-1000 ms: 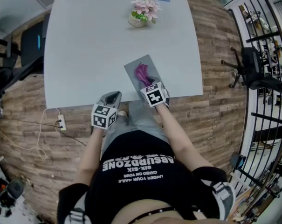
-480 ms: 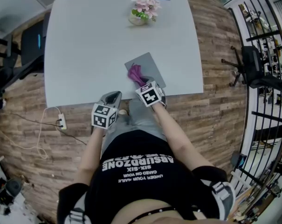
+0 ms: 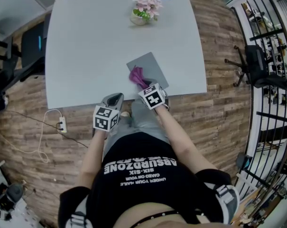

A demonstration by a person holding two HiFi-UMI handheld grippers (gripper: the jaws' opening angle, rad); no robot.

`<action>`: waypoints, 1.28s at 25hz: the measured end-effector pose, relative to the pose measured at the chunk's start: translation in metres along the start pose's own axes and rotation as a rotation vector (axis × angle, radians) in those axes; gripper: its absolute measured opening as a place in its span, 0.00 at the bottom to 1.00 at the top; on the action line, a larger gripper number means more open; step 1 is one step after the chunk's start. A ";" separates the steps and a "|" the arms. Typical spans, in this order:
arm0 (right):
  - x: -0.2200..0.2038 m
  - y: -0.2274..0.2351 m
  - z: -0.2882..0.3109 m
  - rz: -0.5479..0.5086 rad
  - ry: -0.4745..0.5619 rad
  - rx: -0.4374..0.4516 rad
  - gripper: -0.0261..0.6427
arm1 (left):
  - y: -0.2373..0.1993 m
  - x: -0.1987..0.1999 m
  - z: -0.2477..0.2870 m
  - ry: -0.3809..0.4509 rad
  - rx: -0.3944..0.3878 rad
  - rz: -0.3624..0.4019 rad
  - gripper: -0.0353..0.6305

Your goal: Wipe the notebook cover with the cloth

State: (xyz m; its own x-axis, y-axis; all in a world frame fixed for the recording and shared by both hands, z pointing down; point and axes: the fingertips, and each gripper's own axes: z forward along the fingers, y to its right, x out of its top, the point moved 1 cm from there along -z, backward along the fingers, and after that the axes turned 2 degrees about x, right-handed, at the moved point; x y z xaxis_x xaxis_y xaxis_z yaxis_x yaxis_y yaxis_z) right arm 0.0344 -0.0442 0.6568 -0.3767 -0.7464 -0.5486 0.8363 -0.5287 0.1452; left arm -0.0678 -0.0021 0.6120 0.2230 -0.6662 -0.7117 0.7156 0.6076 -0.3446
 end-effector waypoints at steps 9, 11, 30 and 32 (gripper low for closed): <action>-0.016 -0.010 -0.009 0.031 0.007 0.009 0.17 | 0.006 -0.004 0.000 0.000 -0.019 0.012 0.08; -0.021 -0.013 -0.011 0.039 0.009 0.010 0.17 | 0.008 -0.004 0.001 0.000 -0.024 0.014 0.08; -0.039 -0.003 -0.023 0.129 0.014 0.078 0.17 | 0.010 -0.004 0.004 -0.001 -0.039 0.025 0.08; -0.040 0.000 -0.024 0.126 0.014 0.080 0.17 | 0.009 -0.005 0.004 -0.006 -0.039 0.026 0.08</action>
State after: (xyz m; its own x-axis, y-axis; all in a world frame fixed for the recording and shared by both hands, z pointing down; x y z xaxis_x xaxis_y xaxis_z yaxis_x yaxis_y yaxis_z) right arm 0.0595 -0.0043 0.6589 -0.2642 -0.8035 -0.5334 0.8422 -0.4617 0.2784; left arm -0.0597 0.0052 0.6153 0.2451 -0.6527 -0.7169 0.6836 0.6407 -0.3496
